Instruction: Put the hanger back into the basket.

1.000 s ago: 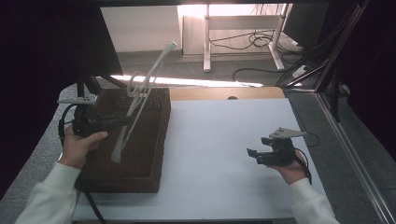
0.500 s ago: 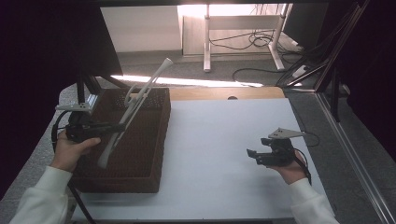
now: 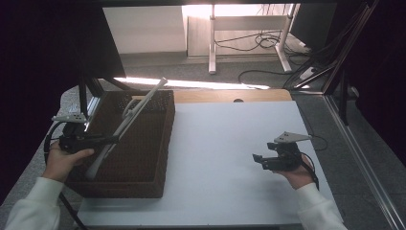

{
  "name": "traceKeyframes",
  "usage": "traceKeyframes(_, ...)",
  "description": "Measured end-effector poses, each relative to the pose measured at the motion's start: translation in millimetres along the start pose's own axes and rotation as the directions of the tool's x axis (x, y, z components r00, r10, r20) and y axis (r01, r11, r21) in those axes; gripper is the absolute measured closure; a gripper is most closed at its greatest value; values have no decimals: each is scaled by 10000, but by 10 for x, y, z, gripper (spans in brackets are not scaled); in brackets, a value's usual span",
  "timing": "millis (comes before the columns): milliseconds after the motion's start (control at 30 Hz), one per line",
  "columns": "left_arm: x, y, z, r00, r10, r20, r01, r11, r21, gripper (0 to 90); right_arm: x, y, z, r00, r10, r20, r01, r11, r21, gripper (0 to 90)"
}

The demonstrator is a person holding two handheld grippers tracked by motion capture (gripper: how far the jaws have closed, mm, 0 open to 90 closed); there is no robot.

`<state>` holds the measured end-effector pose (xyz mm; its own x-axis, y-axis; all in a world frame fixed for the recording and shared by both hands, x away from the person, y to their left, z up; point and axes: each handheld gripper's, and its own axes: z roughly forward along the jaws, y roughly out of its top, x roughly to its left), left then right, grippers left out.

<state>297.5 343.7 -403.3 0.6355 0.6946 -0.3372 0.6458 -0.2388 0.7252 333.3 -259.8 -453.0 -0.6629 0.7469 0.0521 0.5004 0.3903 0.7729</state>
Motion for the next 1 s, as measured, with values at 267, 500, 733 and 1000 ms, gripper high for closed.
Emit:
traceKeyframes(267,33,-73,93,10000,-37,72,32,9977,682,820,-5,-4,13,10000,0,-14,0,10000,90,232)
traceKeyframes(500,51,-87,171,9967,-62,-811,123,9971,757,545,-8,-11,20,10000,36,-25,-35,9998,185,231)
traceKeyframes(733,-64,-62,188,9848,-68,-1736,163,9984,534,382,-7,-11,22,10000,27,-37,-26,9998,190,231)
traceKeyframes(1000,-340,20,336,9872,423,-1537,-378,9988,323,350,0,-9,33,10000,-31,-24,32,9998,192,231)
